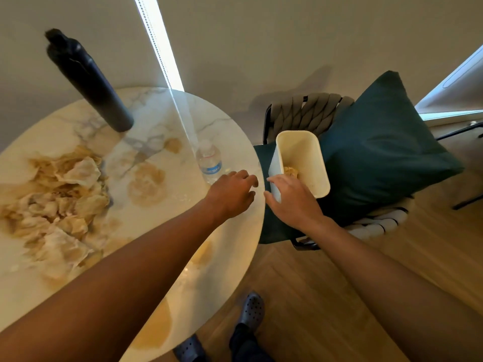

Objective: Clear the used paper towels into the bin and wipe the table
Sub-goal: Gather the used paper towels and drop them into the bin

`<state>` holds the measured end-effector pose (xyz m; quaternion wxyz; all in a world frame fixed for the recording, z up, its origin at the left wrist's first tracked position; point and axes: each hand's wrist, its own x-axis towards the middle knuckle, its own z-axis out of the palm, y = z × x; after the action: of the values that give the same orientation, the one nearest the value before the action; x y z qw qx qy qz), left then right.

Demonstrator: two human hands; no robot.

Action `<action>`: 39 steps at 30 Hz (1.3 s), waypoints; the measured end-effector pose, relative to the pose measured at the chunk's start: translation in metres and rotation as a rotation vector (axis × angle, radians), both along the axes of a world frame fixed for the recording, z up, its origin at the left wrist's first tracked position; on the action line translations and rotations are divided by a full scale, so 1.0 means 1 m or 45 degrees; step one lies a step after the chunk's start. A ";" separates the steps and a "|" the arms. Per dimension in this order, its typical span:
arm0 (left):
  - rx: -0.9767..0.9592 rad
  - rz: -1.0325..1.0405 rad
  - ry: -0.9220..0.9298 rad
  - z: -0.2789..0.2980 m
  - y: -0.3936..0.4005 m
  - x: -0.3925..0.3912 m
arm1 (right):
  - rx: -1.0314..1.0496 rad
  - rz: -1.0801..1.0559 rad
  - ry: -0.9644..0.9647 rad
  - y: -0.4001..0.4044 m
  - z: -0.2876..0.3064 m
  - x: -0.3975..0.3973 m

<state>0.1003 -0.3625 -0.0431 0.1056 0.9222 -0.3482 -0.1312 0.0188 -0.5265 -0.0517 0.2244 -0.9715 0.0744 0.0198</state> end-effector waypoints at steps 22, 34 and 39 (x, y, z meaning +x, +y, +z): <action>0.005 0.382 -0.072 0.008 0.311 -0.063 | 0.001 0.510 -0.053 0.263 0.005 -0.018; 0.027 0.609 -0.042 0.001 0.428 -0.103 | -0.030 0.758 0.086 0.351 -0.007 -0.039; 0.044 0.642 -0.016 -0.006 0.450 -0.120 | -0.050 0.834 0.150 0.382 -0.017 -0.049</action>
<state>-0.0196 0.0878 -0.0487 0.1171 0.9824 -0.1055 -0.1007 -0.0300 -0.1446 -0.0687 0.1826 -0.9451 -0.2286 0.1454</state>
